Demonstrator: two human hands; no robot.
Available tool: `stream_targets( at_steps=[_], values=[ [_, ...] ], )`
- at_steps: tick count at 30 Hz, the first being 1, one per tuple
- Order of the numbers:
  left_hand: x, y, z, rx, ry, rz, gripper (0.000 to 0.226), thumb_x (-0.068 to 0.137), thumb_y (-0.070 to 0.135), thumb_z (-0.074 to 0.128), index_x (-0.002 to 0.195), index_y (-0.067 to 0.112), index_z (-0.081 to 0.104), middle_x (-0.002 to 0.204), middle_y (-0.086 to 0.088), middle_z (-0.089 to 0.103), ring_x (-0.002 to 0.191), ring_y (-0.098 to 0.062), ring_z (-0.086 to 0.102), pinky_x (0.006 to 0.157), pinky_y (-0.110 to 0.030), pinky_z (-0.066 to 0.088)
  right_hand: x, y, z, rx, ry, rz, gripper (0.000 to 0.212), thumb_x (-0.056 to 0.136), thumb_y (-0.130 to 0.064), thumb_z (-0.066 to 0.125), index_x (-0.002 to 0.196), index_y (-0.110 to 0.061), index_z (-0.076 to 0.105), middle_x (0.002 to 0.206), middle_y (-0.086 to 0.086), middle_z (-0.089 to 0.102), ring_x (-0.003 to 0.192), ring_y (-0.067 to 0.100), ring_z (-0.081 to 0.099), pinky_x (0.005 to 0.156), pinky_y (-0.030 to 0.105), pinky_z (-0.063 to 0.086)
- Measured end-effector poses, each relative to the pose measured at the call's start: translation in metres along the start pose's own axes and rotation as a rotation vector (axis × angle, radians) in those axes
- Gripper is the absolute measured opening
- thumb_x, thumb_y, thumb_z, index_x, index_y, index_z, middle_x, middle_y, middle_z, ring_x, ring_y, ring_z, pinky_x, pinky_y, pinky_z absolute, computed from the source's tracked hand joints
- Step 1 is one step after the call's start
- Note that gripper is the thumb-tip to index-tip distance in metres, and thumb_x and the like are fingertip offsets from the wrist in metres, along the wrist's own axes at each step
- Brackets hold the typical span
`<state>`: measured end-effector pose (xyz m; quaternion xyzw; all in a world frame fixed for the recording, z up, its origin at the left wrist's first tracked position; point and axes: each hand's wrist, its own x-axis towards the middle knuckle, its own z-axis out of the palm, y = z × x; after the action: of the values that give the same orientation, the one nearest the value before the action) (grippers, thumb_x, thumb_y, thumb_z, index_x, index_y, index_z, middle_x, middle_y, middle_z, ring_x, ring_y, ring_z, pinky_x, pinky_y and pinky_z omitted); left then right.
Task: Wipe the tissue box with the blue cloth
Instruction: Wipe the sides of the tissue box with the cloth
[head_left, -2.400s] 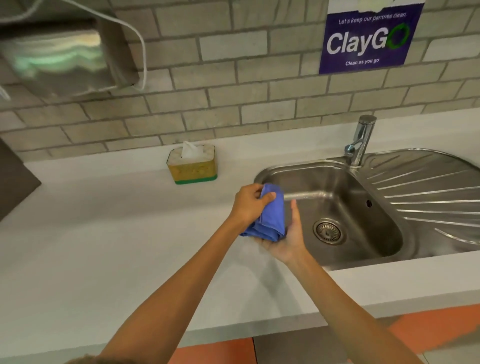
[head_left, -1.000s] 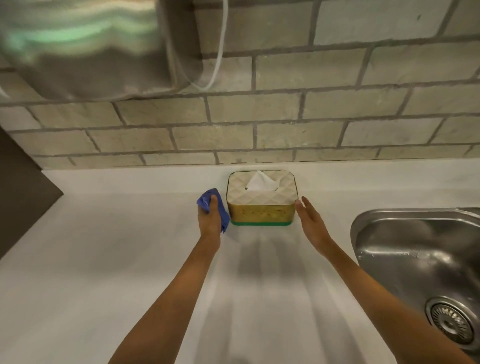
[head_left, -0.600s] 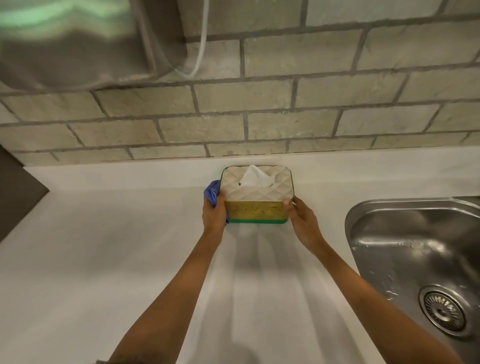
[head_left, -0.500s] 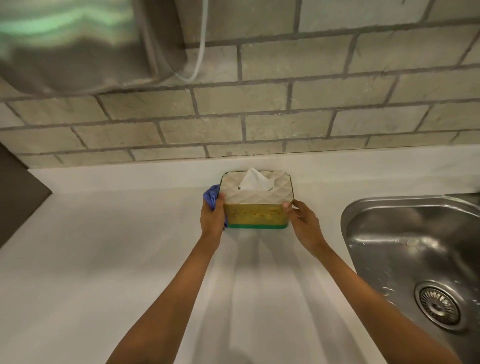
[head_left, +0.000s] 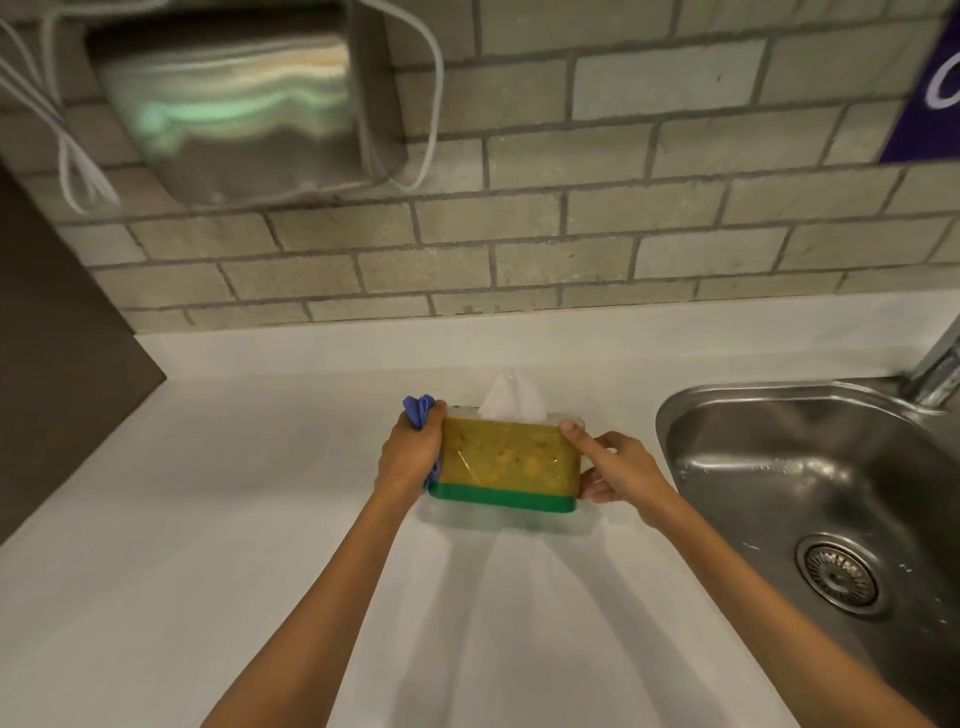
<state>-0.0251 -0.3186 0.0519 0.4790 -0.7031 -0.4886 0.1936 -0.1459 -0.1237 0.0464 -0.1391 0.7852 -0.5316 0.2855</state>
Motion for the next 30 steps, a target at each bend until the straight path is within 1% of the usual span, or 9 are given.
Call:
stream_targets(
  at_steps=[4,6,10,14,17,22,26,28,30],
  values=[
    [-0.010,-0.004,-0.005,0.028,-0.006,0.024,0.036,0.092,0.053,0.037,0.067,0.026,0.044,0.059,0.002,0.050,0.055,-0.009,0.047,0.050,-0.022,0.034,-0.006,0.003,-0.001,-0.036,-0.013,0.020,0.066,0.069,-0.066,0.060,0.104,-0.011,0.052,0.071,0.012,0.071,0.064,0.024,0.069,0.060,0.029,0.058],
    [-0.012,-0.003,-0.004,0.054,0.013,0.031,0.039,0.093,0.053,0.034,0.073,0.022,0.048,0.059,0.001,0.050,0.056,-0.010,0.047,0.052,-0.025,0.035,-0.004,0.005,0.001,-0.076,0.005,0.019,0.071,0.070,-0.070,0.055,0.112,-0.013,0.049,0.083,0.011,0.070,0.071,0.022,0.068,0.061,0.028,0.056],
    [-0.012,0.001,-0.002,0.092,0.035,0.026,0.042,0.094,0.052,0.031,0.089,0.015,0.051,0.070,-0.005,0.058,0.067,-0.018,0.052,0.072,-0.029,0.037,0.010,0.014,0.008,-0.083,-0.005,-0.106,0.077,0.080,-0.062,0.047,0.141,-0.019,0.029,0.142,0.015,0.043,0.129,0.030,0.045,0.103,0.039,0.038],
    [-0.014,0.003,0.001,0.010,0.050,0.032,0.038,0.095,0.052,0.032,0.093,0.019,0.050,0.092,-0.007,0.058,0.087,-0.024,0.053,0.084,-0.035,0.042,0.022,0.011,0.016,0.053,-0.137,-0.123,0.075,0.087,-0.058,0.035,0.150,-0.027,0.007,0.156,0.004,0.024,0.143,0.023,0.024,0.116,0.038,0.018],
    [-0.019,-0.003,0.003,-0.128,0.089,0.131,0.031,0.095,0.049,0.036,0.097,0.022,0.053,0.094,-0.003,0.059,0.094,-0.023,0.057,0.085,-0.033,0.044,0.030,0.009,0.022,0.094,-0.153,-0.105,0.083,0.081,-0.065,0.031,0.149,-0.023,0.010,0.152,0.004,0.032,0.139,0.023,0.032,0.115,0.038,0.022],
    [-0.035,-0.016,0.012,-0.256,0.081,0.449,0.042,0.095,0.032,0.046,0.136,0.019,0.044,0.124,0.008,0.051,0.113,-0.007,0.049,0.091,-0.014,0.038,0.038,0.007,0.025,0.188,-0.135,-0.101,0.101,0.064,-0.075,0.036,0.144,-0.014,0.025,0.144,0.008,0.042,0.132,0.022,0.042,0.109,0.035,0.032],
    [-0.034,-0.013,0.010,-0.503,0.088,0.289,0.035,0.087,0.052,0.038,0.110,0.031,0.054,0.107,0.006,0.058,0.096,-0.011,0.058,0.074,-0.013,0.049,0.044,0.009,0.026,0.226,-0.119,-0.096,0.096,0.063,-0.072,0.043,0.136,-0.009,0.036,0.126,0.005,0.055,0.117,0.020,0.054,0.096,0.031,0.044],
    [-0.027,-0.007,0.010,-0.505,0.154,0.226,0.018,0.092,0.044,0.044,0.094,0.028,0.051,0.093,0.006,0.058,0.087,-0.016,0.058,0.068,-0.017,0.048,0.044,0.007,0.026,0.240,-0.125,-0.099,0.086,0.059,-0.071,0.046,0.118,-0.008,0.050,0.103,0.001,0.062,0.095,0.014,0.062,0.076,0.023,0.047],
    [-0.023,-0.002,0.014,-0.397,0.197,0.215,0.015,0.093,0.030,0.053,0.102,0.021,0.046,0.095,0.002,0.058,0.089,-0.023,0.059,0.072,-0.025,0.044,0.045,0.006,0.025,0.257,-0.141,-0.092,0.071,0.058,-0.069,0.049,0.102,-0.014,0.055,0.096,0.001,0.064,0.088,0.013,0.063,0.070,0.022,0.047]
  ],
)
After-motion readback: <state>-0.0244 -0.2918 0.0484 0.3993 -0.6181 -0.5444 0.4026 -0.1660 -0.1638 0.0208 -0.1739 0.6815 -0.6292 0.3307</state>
